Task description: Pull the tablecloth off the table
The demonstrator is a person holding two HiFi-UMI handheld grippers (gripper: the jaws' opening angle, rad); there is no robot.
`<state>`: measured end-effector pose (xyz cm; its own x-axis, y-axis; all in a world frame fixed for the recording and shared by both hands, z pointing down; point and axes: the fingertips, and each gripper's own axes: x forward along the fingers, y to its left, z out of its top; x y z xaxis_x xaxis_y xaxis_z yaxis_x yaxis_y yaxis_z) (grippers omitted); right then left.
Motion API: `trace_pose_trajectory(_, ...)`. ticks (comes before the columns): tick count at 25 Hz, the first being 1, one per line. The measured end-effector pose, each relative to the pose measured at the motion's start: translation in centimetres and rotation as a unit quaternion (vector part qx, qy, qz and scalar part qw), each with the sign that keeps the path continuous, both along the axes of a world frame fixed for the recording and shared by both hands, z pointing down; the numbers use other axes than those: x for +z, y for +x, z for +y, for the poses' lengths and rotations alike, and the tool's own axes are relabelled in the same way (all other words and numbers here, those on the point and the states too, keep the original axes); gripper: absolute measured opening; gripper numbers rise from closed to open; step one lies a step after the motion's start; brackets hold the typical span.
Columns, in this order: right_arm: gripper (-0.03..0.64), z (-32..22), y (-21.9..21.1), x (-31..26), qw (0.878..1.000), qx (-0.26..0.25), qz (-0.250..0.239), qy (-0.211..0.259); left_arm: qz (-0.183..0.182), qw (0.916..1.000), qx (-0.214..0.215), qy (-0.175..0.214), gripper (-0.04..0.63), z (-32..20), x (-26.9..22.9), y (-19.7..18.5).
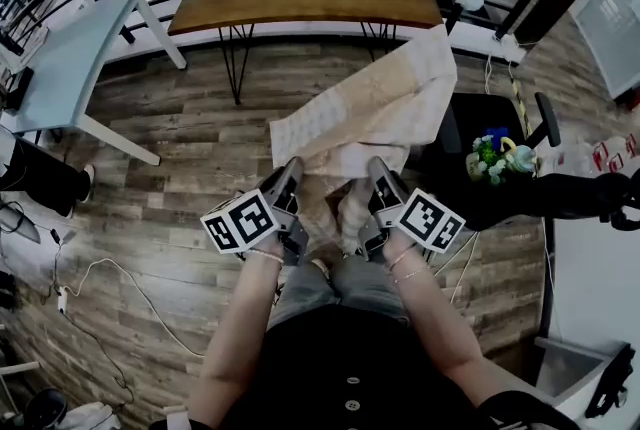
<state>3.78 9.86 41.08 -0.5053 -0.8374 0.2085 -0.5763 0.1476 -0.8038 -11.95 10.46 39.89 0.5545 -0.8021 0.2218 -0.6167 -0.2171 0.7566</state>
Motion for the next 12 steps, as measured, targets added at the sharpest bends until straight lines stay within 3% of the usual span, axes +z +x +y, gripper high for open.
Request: trace_pose_trajectory(12,0.028,-0.4,1.0,1.1,1.0,0.018,-0.01,-0.023,-0.017,0.9994,0.02,-0.021,0.017,0.2,1.5,0.9)
